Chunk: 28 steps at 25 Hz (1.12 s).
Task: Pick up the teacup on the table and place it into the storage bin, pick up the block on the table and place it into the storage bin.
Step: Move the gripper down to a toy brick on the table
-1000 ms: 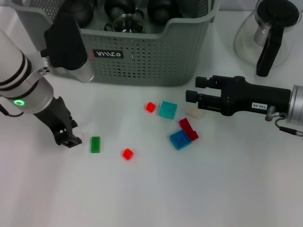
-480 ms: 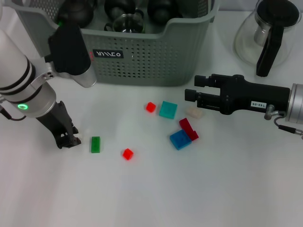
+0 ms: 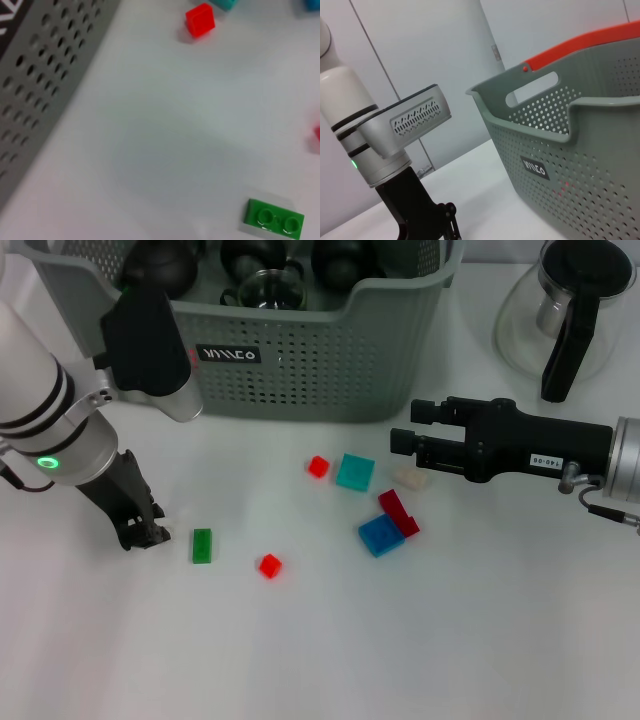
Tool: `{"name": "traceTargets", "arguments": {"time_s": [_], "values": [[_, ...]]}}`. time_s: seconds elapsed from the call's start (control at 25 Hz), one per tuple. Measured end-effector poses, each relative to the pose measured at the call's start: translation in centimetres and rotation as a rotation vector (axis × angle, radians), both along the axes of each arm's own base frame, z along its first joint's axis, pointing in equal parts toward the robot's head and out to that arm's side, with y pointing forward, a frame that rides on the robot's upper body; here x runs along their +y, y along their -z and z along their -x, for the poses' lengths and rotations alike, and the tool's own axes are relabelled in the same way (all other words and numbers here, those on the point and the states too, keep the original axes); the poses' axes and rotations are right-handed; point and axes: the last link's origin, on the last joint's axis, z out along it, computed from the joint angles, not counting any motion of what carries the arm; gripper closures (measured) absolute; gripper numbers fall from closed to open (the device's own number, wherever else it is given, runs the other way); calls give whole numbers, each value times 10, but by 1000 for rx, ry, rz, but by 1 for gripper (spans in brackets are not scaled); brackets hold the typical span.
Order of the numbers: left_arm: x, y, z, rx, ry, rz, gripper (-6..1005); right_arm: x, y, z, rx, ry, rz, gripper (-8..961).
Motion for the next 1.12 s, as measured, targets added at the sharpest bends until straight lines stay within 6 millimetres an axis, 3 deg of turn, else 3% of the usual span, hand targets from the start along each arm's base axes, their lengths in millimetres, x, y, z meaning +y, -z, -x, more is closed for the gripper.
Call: {"name": "traceTargets", "arguments": {"time_s": [1.12], "values": [[1,3,0,4,1,-3,750,0,0,0,-1,-1,-2,311]]}}
